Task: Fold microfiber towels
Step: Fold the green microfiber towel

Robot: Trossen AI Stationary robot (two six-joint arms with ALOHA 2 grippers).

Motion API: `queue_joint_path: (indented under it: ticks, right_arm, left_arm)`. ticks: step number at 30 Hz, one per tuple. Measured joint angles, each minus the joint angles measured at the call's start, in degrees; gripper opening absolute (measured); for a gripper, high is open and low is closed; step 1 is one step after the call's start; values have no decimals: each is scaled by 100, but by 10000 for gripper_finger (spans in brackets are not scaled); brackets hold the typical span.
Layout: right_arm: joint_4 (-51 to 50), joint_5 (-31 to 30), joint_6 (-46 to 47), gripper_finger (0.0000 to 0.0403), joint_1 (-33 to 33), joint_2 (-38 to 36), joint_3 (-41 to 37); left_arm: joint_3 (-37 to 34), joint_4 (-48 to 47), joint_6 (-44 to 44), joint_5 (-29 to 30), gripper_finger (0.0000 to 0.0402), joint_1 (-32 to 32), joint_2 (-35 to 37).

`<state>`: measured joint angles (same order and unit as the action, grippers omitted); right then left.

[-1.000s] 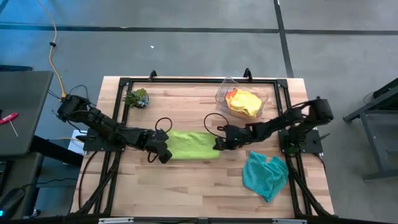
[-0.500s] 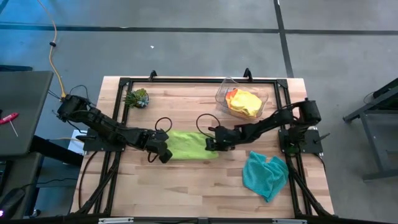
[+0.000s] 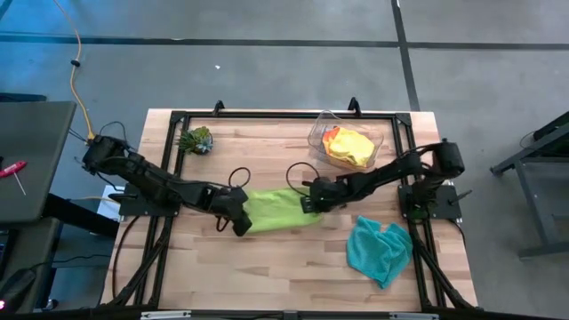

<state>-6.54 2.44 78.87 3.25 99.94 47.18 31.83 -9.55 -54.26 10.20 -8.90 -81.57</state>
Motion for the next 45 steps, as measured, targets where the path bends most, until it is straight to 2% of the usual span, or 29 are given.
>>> queue_joint_path:
  ticks: [6,10,14,18,26,30,38,43,45]
  right_arm:
    - [-1602,-276,-634,4,-215,-716,-22]
    - [-2272,-378,-973,2,-337,-1222,-72]
    - [-2290,-328,-1185,2,-372,-1711,-72]
    - [-2107,-283,-1185,1,-324,-1975,-66]
    - [-931,-198,-1045,0,-173,-1594,-55]
    - [62,-97,-878,0,-127,-1260,-47]
    - [440,-13,-1015,0,-105,-587,529]
    - [244,-34,-1210,0,-92,-420,770]
    - [199,-41,-1230,0,-94,-434,776]
  left_arm:
    - [770,50,851,115,0,497,-394]
    - [1505,-172,1389,2,0,771,-681]
    - [2201,-1034,1869,107,0,802,-709]
    - [2508,-1557,2322,621,0,651,-253]
    - [2509,-1706,2746,1839,0,315,1026]
    - [2518,-1742,2602,2128,0,279,1413]
    - [2504,-1966,2402,2207,0,401,1605]
    - [2403,-3175,1942,2048,0,315,1575]
    - [2132,-3276,1667,1948,0,195,1550]
